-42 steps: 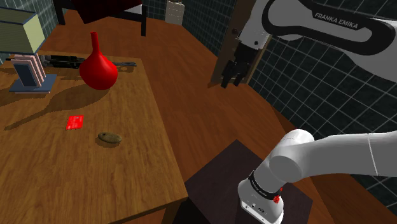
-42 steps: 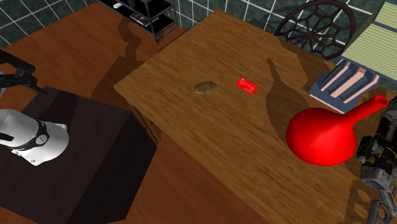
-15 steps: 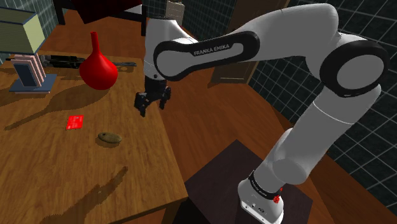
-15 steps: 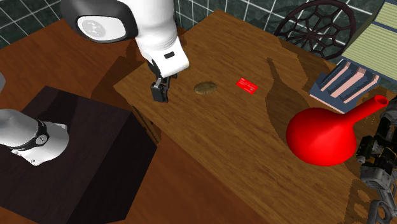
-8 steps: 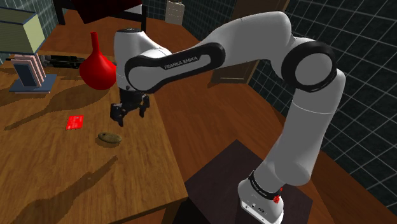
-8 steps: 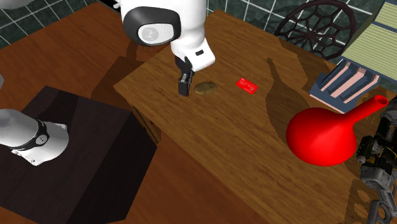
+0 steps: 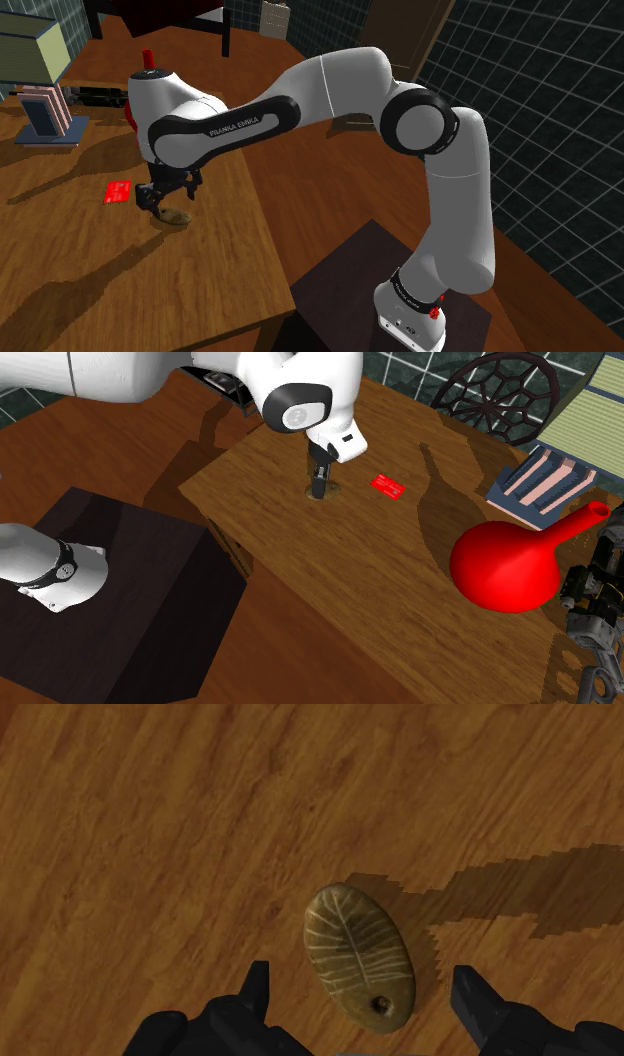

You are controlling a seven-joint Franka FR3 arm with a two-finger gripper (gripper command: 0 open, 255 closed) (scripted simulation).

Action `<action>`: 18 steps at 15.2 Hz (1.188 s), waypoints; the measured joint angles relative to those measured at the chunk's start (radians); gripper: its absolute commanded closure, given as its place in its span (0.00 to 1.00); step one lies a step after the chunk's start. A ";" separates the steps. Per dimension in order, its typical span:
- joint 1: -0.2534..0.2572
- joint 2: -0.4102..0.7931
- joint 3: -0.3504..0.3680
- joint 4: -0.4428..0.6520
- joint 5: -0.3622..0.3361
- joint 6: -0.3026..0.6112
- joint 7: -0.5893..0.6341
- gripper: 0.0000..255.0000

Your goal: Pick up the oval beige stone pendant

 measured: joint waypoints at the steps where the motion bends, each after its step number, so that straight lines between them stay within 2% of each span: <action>1: 0.004 0.012 -0.002 0.008 -0.004 0.003 0.002 0.00; 7: 0.012 0.058 -0.012 0.002 -0.019 0.053 0.010 0.00; 8: 0.014 0.063 -0.013 0.004 -0.020 0.056 0.011 1.00; 18: 0.015 0.067 -0.013 0.006 -0.022 0.058 0.012 1.00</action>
